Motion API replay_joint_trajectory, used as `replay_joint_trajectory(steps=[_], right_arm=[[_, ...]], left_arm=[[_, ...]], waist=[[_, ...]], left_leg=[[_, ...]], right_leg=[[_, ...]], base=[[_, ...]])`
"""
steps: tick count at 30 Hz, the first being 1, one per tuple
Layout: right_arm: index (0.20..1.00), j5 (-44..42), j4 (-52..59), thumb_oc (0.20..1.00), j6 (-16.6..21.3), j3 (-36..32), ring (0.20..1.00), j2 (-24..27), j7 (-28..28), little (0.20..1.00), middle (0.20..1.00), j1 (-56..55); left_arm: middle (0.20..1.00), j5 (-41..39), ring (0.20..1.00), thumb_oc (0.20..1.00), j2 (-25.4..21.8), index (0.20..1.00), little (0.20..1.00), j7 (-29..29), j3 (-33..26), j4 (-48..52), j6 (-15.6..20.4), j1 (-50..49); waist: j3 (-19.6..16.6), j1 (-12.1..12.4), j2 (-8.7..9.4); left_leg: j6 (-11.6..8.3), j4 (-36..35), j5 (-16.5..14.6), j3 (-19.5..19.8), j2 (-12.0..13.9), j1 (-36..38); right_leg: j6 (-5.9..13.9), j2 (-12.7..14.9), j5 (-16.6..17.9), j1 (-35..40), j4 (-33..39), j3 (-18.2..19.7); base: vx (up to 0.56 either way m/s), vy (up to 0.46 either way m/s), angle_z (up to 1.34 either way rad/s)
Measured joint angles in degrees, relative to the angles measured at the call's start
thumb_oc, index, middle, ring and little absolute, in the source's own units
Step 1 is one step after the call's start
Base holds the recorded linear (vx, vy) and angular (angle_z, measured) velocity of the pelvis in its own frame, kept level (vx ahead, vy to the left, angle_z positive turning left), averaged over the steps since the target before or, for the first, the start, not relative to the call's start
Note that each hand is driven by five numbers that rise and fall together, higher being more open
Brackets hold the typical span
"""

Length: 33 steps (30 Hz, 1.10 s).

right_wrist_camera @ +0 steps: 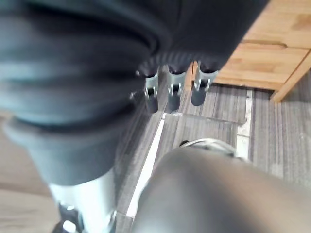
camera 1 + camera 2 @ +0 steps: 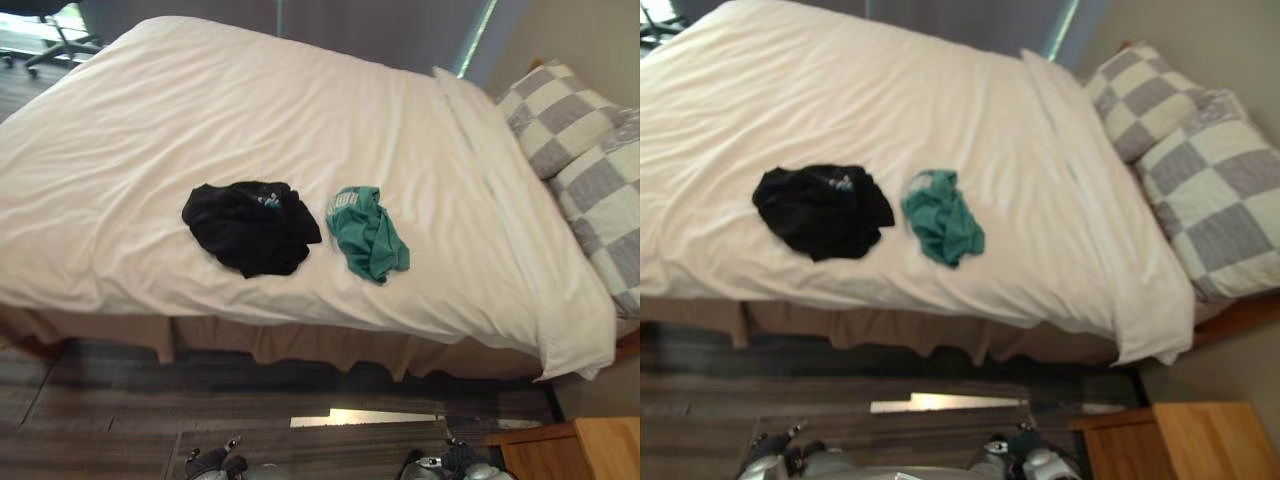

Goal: Tidy up the quilt and then pick up the clothes from the bed and put them into the laundry hamper.

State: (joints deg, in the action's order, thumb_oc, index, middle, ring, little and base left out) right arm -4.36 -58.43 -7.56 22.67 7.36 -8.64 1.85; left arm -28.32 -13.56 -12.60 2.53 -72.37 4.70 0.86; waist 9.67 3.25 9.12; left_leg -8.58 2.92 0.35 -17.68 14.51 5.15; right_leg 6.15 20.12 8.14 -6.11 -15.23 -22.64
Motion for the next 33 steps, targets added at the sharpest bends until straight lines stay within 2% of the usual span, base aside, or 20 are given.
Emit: replay_joint_trajectory(steps=[1, 2, 3, 4, 5, 6, 7, 8, 9, 11, 16, 22, 23, 24, 25, 27, 28, 29, 31, 33], right_arm=[[1.000, 0.0, 6.9, 1.000, 1.1, 1.1, 1.000, -0.4, 1.0, 1.000, 1.000, -1.5], [1.000, -0.1, 8.6, 1.000, 1.3, 3.8, 1.000, -1.3, 1.3, 1.000, 1.000, -1.2], [1.000, -0.1, 10.1, 1.000, 1.6, 7.3, 1.000, -2.7, 1.9, 1.000, 1.000, -0.1], [1.000, 0.0, 8.1, 1.000, 2.7, 9.4, 1.000, -3.6, 1.9, 1.000, 1.000, 1.5], [1.000, 0.0, 4.9, 1.000, 3.0, 9.6, 1.000, -4.8, 1.9, 1.000, 1.000, 3.1], [1.000, 0.0, 1.6, 1.000, 3.1, 9.6, 1.000, -5.7, 1.9, 1.000, 1.000, 4.3], [1.000, 0.0, -6.0, 1.000, 3.3, 5.6, 1.000, -5.5, 2.3, 1.000, 1.000, 5.9], [1.000, 0.0, -8.2, 1.000, 3.5, 3.7, 1.000, -5.1, 2.4, 1.000, 1.000, 6.4], [1.000, 0.5, -8.7, 1.000, 3.5, 2.5, 1.000, -3.3, 2.4, 1.000, 1.000, 6.6], [1.000, 2.1, -7.8, 1.000, 3.6, 2.4, 1.000, -1.5, 2.4, 1.000, 1.000, 6.1], [1.000, 2.5, -8.7, 1.000, 2.7, -0.7, 1.000, -0.8, 2.5, 1.000, 1.000, 4.8], [1.000, 2.1, -9.0, 1.000, 2.9, -2.1, 1.000, -1.7, 2.4, 1.000, 1.000, 4.5], [1.000, 2.0, -9.1, 1.000, 2.9, -3.9, 1.000, -1.9, 2.3, 1.000, 1.000, 3.6], [1.000, 1.9, -9.1, 1.000, 3.1, -3.8, 1.000, -1.9, 2.7, 1.000, 1.000, 3.7], [1.000, -0.1, -10.5, 1.000, 5.1, -2.9, 1.000, -1.4, 4.9, 1.000, 1.000, 3.7], [1.000, -1.0, -11.3, 1.000, 5.5, -2.3, 1.000, -0.9, 5.4, 1.000, 1.000, 6.5], [1.000, -2.6, -7.5, 1.000, 6.6, -2.9, 1.000, 1.4, 8.7, 1.000, 1.000, 6.3], [1.000, -2.6, -5.9, 1.000, 6.9, -1.8, 1.000, 2.4, 8.3, 1.000, 1.000, 5.7], [1.000, -3.3, -6.1, 1.000, 7.7, -2.2, 1.000, 1.2, 6.2, 1.000, 1.000, 6.6], [1.000, -4.8, -8.8, 1.000, 8.6, -4.6, 1.000, -1.1, 5.9, 1.000, 1.000, 7.4]], left_arm=[[1.000, 0.5, 1.000, 1.000, 0.8, 1.000, 1.000, 0.9, -1.0, -0.7, -0.2, -0.7], [1.000, 0.4, 1.000, 1.000, 1.1, 1.000, 1.000, 1.1, -1.5, -2.6, -0.6, -0.8], [1.000, 0.4, 1.000, 1.000, 1.9, 1.000, 1.000, 1.0, -2.2, -3.6, -1.5, -0.6], [1.000, 1.0, 1.000, 1.000, 2.0, 1.000, 1.000, 1.2, -2.1, -4.0, -1.4, -0.8], [1.000, 1.8, 1.000, 1.000, 2.2, 1.000, 1.000, 1.4, -1.9, -3.7, -1.1, -1.1], [1.000, 2.2, 1.000, 1.000, 2.0, 1.000, 1.000, 1.4, -1.5, -3.5, -0.8, -1.3], [1.000, 2.5, 1.000, 1.000, 3.4, 1.000, 1.000, 1.5, -0.6, -3.3, -1.0, -1.7], [1.000, 2.6, 1.000, 1.000, 3.8, 1.000, 1.000, 1.5, -0.2, -3.2, -0.8, -2.5], [1.000, 2.3, 1.000, 1.000, 4.4, 1.000, 1.000, 1.5, -0.2, -3.0, -0.8, -4.8], [1.000, 1.3, 1.000, 1.000, 4.6, 1.000, 1.000, 1.6, -1.3, -3.0, -1.0, -6.2], [1.000, -0.6, 1.000, 1.000, 3.5, 1.000, 1.000, 1.7, -1.9, -3.0, -1.5, -7.8], [1.000, -0.7, 1.000, 1.000, 3.8, 1.000, 1.000, 2.3, -2.2, -2.8, -1.6, -7.0], [1.000, -0.7, 1.000, 1.000, 3.9, 1.000, 1.000, 2.3, -2.0, -2.9, -2.2, -7.4], [1.000, -1.4, 1.000, 1.000, 3.4, 1.000, 1.000, 2.5, -2.3, -2.7, -2.1, -6.8], [1.000, -13.7, 1.000, 1.000, 3.5, 1.000, 1.000, 4.2, -4.3, -1.4, -0.9, -3.5], [1.000, -15.9, 1.000, 1.000, 4.1, 1.000, 1.000, 4.6, -2.9, -0.5, -0.2, -0.6], [1.000, -15.4, 1.000, 1.000, 4.4, 1.000, 1.000, 5.9, -2.4, 0.0, 0.0, 2.8], [1.000, -15.4, 1.000, 1.000, 3.8, 1.000, 1.000, 5.9, -2.4, 1.0, 1.0, 3.3], [1.000, -14.9, 1.000, 1.000, 3.0, 1.000, 1.000, 6.0, -1.6, 2.3, 2.6, 5.0], [1.000, -13.2, 1.000, 1.000, 3.6, 1.000, 1.000, 6.2, -1.6, 1.8, 1.7, 6.6]], waist=[[-0.2, -1.0, -1.70], [0.1, -2.6, -2.88], [0.0, -4.7, -3.69], [0.0, -4.8, -3.59], [0.0, -4.6, -3.44], [-0.6, -4.9, -2.13], [-0.5, -4.1, -4.52], [-0.4, -3.9, -5.33], [-0.3, -3.4, -6.36], [-0.3, -3.1, -6.39], [-0.6, -3.0, -3.27], [-0.9, -3.2, -3.89], [-2.7, -3.2, -3.96], [-2.5, -2.9, -4.21], [-2.1, -1.6, -4.12], [-0.4, -1.4, -5.54], [1.3, -3.0, -6.59], [1.7, -3.4, -6.74], [2.5, -3.0, -5.30], [3.0, -3.2, -5.65]], left_leg=[[0.91, -1.2, 0.1, 0.5, 1.2, 0.2], [1.26, -2.1, 0.4, 1.6, 1.1, 0.3], [1.81, -4.1, 1.7, 4.1, 0.3, -0.1], [2.14, -4.8, 2.2, 4.7, -1.6, -0.1], [2.28, -4.8, 2.2, 5.5, -3.9, 0.0], [2.54, -4.5, 2.0, 6.1, -6.2, 0.1], [2.92, -4.2, 2.4, 7.6, -7.9, 0.5], [3.00, -3.8, 2.5, 7.7, -8.3, 0.5], [3.02, -3.9, 1.7, 7.4, -8.3, 0.9], [3.37, -4.0, 1.5, 7.1, -8.4, 0.7], [4.15, -4.0, 1.1, 5.9, -9.0, 0.4], [5.77, -4.2, 0.5, 5.9, -10.6, 1.2], [7.00, -5.0, 0.9, 6.0, -11.8, 2.0], [7.03, -4.9, 0.9, 6.0, -11.7, 1.8], [8.04, -3.5, -0.4, 6.3, -12.0, -1.5], [9.40, -4.6, 1.2, 6.8, -11.4, -3.1], [8.89, -6.0, 3.0, 7.6, -11.3, -3.7], [8.64, -6.2, 3.1, 7.3, -11.7, -4.5], [8.62, -7.3, 3.1, 7.1, -12.4, -4.3], [8.57, -7.9, 3.3, 8.0, -11.9, -5.0]], right_leg=[[0.89, -7.5, -8.4, -2.4, -7.6, 5.1], [-0.16, -14.3, -13.3, -2.3, -9.0, 9.8], [-2.65, -21.9, -17.1, -1.7, -8.3, 13.5], [-4.00, -24.3, -17.7, -0.7, -5.8, 14.0], [-4.75, -24.7, -17.9, 1.4, -1.7, 12.8], [-6.12, -24.7, -16.6, 3.7, 2.8, 13.2], [-11.88, -23.7, -12.7, 7.6, 8.2, 12.5], [-12.03, -23.5, -12.3, 8.7, 9.6, 12.4], [-11.42, -23.4, -11.9, 9.1, 10.8, 12.7], [-10.59, -23.6, -11.3, 9.5, 12.3, 13.7], [-8.94, -22.9, -9.9, 9.5, 14.7, 14.0], [-7.77, -21.3, -9.1, 10.4, 14.6, 13.8], [-6.90, -20.4, -8.4, 11.4, 15.6, 13.8], [-6.83, -20.2, -8.4, 11.2, 15.4, 13.5], [-4.82, -19.2, -9.8, 5.9, 9.1, 12.6], [-3.21, -18.0, -10.4, -2.1, -3.0, 11.4], [-1.08, -16.5, -12.1, -5.8, -7.0, 11.0], [-1.07, -15.5, -12.2, -5.9, -4.9, 12.5], [-0.96, -14.2, -12.0, -4.5, 2.5, 16.2], [-1.06, -14.9, -10.1, -3.0, 8.6, 15.7]], base=[[0.01, 0.369, -0.35], [0.03, 0.345, 0.23], [0.02, 0.236, 0.60], [0.03, 0.163, 0.74], [0.02, 0.105, 0.57], [0.04, 0.128, 0.91], [0.05, 0.092, 0.81], [0.04, 0.139, 0.57], [0.01, 0.116, -0.01], [0.04, 0.109, -0.23], [0.02, 0.076, -0.14], [0.02, 0.056, 0.02], [0.00, 0.043, 0.02], [0.02, 0.081, 0.05], [0.05, 0.049, 0.07], [0.08, -0.062, 0.21], [0.12, -0.076, 0.51], [0.25, -0.083, 0.41], [0.23, -0.072, 0.06], [0.17, -0.048, 0.23]])
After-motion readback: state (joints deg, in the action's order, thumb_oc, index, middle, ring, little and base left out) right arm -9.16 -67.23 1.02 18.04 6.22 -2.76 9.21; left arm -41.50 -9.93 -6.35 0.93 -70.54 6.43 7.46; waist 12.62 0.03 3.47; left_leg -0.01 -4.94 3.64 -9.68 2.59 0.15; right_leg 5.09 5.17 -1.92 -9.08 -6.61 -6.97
